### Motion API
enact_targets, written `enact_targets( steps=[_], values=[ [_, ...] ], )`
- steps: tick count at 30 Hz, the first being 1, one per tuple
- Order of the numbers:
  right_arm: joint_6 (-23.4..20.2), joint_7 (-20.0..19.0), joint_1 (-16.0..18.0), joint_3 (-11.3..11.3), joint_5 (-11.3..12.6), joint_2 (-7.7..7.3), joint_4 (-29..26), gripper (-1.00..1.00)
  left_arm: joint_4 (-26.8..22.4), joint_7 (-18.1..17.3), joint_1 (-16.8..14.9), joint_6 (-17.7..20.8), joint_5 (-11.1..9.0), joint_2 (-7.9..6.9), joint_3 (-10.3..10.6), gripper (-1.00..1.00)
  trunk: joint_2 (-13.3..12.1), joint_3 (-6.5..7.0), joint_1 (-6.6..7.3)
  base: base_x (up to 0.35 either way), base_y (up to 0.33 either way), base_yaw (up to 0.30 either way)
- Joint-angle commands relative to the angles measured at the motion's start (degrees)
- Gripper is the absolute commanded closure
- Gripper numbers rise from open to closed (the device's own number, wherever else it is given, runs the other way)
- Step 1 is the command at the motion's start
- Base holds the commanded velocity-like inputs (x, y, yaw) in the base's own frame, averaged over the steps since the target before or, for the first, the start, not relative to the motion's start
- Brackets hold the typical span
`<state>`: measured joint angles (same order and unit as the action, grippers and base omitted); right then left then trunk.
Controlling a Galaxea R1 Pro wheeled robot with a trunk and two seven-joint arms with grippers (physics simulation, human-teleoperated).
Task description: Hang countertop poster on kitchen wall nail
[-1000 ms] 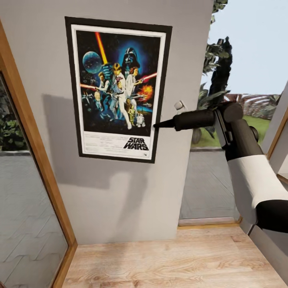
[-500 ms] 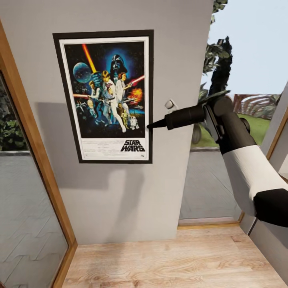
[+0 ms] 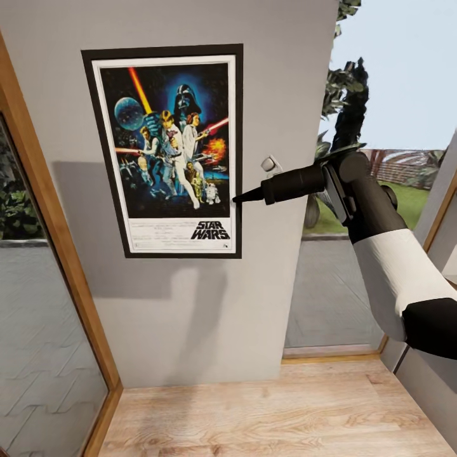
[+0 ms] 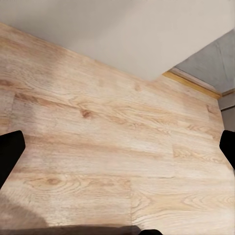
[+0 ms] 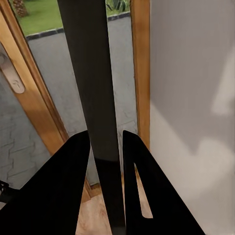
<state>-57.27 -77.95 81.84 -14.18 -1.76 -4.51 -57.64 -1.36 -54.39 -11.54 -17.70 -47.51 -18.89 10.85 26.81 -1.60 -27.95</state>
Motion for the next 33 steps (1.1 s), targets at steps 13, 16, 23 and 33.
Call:
enact_targets(
  steps=[13, 16, 23, 33],
  values=[
    [-0.57, -0.36, 0.08, -0.04, -0.17, -0.11, 0.15, 1.00, 0.04, -0.11, -0.06, -0.32, -0.34, -0.01, 0.48, -1.00, 0.12, -0.13, -0.03, 0.087, 0.000, 0.000],
    [-0.57, -0.36, 0.08, -0.02, -0.12, -0.12, 0.15, 1.00, 0.04, -0.11, -0.06, -0.32, -0.35, -0.01, 0.48, -1.00, 0.12, -0.13, -0.03, 0.125, 0.000, 0.000],
    [-0.57, -0.36, 0.08, 0.09, -0.09, -0.15, 0.16, 1.00, 0.04, -0.11, -0.06, -0.32, -0.38, -0.01, 0.48, -1.00, 0.12, -0.13, -0.03, 0.286, 0.000, 0.000],
    [-0.57, -0.36, 0.08, 0.12, 0.00, -0.09, 1.31, 1.00, 0.04, -0.10, -0.09, -0.32, -0.35, -0.01, 0.48, -1.00, 0.12, -0.13, -0.03, 0.169, 0.000, 0.000]
  ],
)
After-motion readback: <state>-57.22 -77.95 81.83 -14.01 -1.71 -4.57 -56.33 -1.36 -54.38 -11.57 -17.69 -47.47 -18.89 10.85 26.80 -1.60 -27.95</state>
